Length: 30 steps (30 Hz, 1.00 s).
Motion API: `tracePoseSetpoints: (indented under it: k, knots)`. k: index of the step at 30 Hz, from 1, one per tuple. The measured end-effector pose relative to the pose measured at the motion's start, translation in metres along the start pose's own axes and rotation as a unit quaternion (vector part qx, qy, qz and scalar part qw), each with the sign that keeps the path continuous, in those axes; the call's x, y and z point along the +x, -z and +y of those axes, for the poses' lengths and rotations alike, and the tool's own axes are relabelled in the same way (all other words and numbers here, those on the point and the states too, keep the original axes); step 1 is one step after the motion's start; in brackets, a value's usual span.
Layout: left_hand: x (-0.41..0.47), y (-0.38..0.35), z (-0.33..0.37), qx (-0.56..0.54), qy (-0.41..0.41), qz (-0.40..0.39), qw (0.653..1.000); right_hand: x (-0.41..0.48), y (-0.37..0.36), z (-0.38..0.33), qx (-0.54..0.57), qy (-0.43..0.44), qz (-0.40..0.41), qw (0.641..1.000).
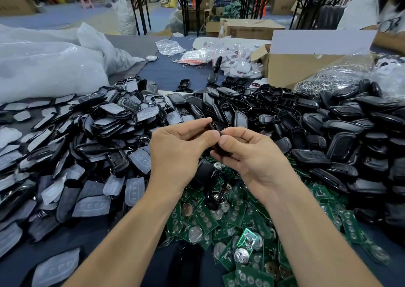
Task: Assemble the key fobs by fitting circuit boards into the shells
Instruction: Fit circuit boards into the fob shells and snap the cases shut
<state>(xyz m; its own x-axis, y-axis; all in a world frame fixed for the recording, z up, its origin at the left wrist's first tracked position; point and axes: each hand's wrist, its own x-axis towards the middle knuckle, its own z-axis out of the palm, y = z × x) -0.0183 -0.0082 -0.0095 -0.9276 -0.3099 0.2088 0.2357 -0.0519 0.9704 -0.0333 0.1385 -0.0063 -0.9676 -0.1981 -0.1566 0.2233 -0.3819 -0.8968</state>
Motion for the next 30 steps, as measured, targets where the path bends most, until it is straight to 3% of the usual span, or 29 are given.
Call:
tracePoseSetpoints:
  k: [3, 10, 16, 19, 22, 25, 30]
  knots:
    - [0.000, 0.000, 0.001, -0.008, 0.018, 0.000, 1.000, 0.000, 0.000, -0.001, 0.016, -0.019, -0.004, 1.000]
    - [0.007, 0.004, 0.006, -0.147, 0.133, -0.039, 0.979, -0.001, -0.002, -0.008, 0.184, -0.104, 0.041, 0.977]
    - [0.014, 0.016, 0.007, -0.195, 0.190, -0.072, 0.959, 0.004, 0.004, -0.006, 0.143, -0.096, 0.062, 0.983]
    - [0.016, 0.020, 0.007, -0.217, 0.200, -0.074, 0.953, 0.004, 0.006, -0.005, 0.067, -0.067, 0.069, 0.993]
    - [0.018, 0.022, 0.009, -0.266, 0.210, -0.053, 0.940, 0.002, 0.006, -0.004, -0.139, -0.009, 0.081, 0.987]
    - [0.018, 0.022, 0.011, -0.286, 0.203, -0.041, 0.935, 0.004, 0.007, 0.000, -0.376, 0.054, 0.096, 0.920]
    - [0.017, 0.020, 0.012, -0.271, 0.184, -0.080, 0.941, -0.001, 0.007, 0.003, -0.535, 0.166, 0.096, 0.823]
